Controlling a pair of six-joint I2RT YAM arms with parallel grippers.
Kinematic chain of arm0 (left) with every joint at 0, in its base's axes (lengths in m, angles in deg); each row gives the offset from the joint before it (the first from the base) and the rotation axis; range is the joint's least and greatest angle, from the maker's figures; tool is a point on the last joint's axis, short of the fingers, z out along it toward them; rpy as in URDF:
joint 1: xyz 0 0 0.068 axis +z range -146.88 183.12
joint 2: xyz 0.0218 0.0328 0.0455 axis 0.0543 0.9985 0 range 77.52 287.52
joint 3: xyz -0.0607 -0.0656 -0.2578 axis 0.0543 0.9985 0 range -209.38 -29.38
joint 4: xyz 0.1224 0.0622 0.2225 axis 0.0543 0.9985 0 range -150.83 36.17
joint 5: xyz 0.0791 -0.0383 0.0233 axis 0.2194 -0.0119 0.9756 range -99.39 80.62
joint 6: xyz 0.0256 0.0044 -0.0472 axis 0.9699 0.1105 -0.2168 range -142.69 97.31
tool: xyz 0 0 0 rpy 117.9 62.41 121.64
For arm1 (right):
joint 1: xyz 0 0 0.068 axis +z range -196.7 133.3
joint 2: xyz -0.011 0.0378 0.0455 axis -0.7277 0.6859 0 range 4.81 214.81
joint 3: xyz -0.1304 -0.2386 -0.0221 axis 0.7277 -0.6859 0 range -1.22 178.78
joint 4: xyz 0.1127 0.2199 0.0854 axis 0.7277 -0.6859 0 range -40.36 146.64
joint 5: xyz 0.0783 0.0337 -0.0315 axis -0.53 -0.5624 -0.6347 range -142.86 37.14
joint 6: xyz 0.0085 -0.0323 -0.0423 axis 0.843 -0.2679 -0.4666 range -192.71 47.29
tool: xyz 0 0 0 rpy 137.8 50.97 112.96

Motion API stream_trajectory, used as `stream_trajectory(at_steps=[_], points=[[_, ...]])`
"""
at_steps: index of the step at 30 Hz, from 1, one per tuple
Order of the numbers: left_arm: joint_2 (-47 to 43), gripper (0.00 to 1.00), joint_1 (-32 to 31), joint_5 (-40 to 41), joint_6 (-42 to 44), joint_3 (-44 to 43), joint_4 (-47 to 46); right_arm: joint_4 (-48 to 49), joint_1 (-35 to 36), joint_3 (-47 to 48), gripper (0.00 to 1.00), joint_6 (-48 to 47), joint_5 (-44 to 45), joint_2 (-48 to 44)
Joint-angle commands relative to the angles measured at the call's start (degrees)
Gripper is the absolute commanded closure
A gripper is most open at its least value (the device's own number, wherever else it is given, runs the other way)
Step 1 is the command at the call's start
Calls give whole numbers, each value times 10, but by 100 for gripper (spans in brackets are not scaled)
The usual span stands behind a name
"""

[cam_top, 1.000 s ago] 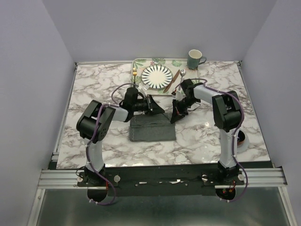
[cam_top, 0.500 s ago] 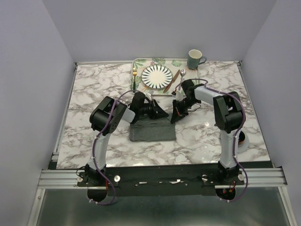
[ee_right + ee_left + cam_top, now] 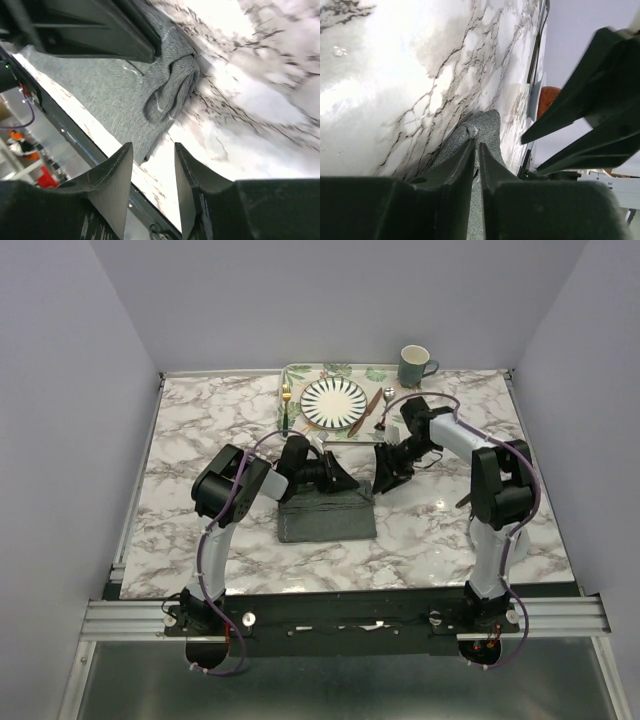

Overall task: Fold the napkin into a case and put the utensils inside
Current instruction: Smooth out the 2/3-rectangle-folded napkin at the center of the board.

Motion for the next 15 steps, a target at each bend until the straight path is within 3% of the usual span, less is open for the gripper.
stream_trajectory(at_steps=[1,8,15], points=[[32,72,0,29,36,5,60,-27,-9,31,54,-45,-18,-50],[34,65,0,28,46,-1,70,44,7,32,59,37,-103,-27],[35,64,-1,29,56,-3,82,80,21,8,66,63,-64,23]])
